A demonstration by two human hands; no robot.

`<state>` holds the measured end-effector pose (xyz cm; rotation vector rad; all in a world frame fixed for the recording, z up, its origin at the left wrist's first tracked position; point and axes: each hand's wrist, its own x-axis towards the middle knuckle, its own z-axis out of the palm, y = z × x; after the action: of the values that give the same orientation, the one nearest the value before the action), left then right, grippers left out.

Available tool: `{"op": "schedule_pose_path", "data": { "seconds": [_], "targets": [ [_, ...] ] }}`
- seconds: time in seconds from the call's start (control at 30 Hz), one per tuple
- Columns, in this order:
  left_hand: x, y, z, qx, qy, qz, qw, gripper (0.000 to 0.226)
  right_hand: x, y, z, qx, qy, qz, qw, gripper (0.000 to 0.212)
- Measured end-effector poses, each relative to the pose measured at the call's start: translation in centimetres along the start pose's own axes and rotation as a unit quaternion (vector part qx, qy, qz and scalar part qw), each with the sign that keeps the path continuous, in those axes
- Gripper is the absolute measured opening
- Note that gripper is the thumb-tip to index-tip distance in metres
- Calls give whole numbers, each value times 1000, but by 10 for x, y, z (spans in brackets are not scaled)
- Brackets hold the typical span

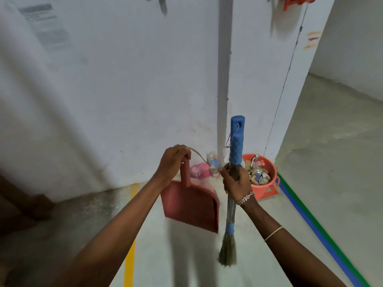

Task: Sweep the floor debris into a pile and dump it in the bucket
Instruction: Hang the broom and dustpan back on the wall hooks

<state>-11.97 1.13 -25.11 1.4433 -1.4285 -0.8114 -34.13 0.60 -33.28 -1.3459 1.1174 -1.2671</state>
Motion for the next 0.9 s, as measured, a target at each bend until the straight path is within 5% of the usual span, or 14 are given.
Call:
{"op": "schedule_pose_path", "data": {
  "seconds": [0.1, 0.2, 0.47, 0.7, 0.9],
  "targets": [
    [-9, 1, -10, -51, -36, 22, 998, 32, 6, -18, 15, -10, -4, 8, 1000, 16],
    [-13, -1, -16, -95, -65, 40, 992, 32, 11, -47, 32, -22, -15, 20, 999, 32],
    [-20, -19, -29, -116, -85, 39, 989, 30, 21, -61, 65, 11, -88, 130, 988, 27],
    [-23, -38, -40, -68, -132, 21, 989, 18, 10, -59, 71, 41, -26, 95, 994, 5],
    [-31, -26, -36, -63, -148, 42, 986, 9, 3, -74, 81, 54, -30, 61, 996, 9]
  ]
}}
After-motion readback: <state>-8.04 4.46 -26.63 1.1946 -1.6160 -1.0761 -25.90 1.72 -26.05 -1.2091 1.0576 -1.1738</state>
